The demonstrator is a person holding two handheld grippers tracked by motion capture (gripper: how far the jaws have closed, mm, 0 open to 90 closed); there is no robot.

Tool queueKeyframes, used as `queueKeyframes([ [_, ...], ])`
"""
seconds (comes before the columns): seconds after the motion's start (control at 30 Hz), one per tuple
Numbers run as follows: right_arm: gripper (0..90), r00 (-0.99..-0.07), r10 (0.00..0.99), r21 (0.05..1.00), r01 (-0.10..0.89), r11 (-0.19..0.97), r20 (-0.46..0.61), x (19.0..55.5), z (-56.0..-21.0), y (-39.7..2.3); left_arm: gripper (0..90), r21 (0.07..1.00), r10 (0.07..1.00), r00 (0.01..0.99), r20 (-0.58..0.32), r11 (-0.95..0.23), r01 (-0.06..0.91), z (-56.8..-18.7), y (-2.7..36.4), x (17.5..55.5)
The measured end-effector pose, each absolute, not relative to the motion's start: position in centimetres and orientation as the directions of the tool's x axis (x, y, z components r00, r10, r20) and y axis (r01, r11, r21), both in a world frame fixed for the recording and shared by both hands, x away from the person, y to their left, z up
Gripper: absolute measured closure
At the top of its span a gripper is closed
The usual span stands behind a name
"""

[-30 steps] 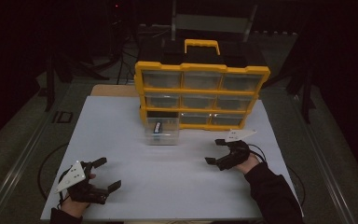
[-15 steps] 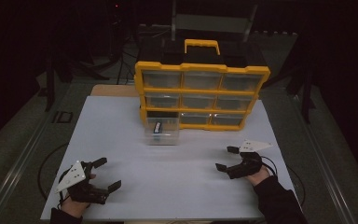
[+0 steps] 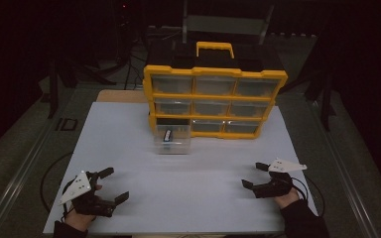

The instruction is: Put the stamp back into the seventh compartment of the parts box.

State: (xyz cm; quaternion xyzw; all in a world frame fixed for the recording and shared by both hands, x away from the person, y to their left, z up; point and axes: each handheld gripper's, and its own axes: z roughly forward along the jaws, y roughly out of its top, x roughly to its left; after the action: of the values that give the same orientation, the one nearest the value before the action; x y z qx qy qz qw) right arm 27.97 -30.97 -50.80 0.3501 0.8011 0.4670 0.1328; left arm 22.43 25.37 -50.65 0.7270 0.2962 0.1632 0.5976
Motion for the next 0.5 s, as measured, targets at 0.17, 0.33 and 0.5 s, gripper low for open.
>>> queueKeyframes([
  [0.17,8.3,-0.684,0.722,0.858,0.43,0.28,0.107,27.1,-50.8,-32.2,0.0,0.965,0.625,0.772,-0.115,-0.112,0.235,-50.6,25.3,22.4],
  [0.33,8.2,-0.677,0.731,0.853,0.429,0.298,0.085,26.6,-51.2,-32.3,0.0,0.965,0.625,0.773,-0.112,-0.118,0.235,-50.7,25.3,22.4],
  [0.5,8.3,-0.68,0.729,0.856,0.42,0.301,0.077,26.6,-51.2,-32.1,0.0,0.965,0.625,0.773,-0.112,-0.119,0.236,-50.7,25.3,22.4],
])
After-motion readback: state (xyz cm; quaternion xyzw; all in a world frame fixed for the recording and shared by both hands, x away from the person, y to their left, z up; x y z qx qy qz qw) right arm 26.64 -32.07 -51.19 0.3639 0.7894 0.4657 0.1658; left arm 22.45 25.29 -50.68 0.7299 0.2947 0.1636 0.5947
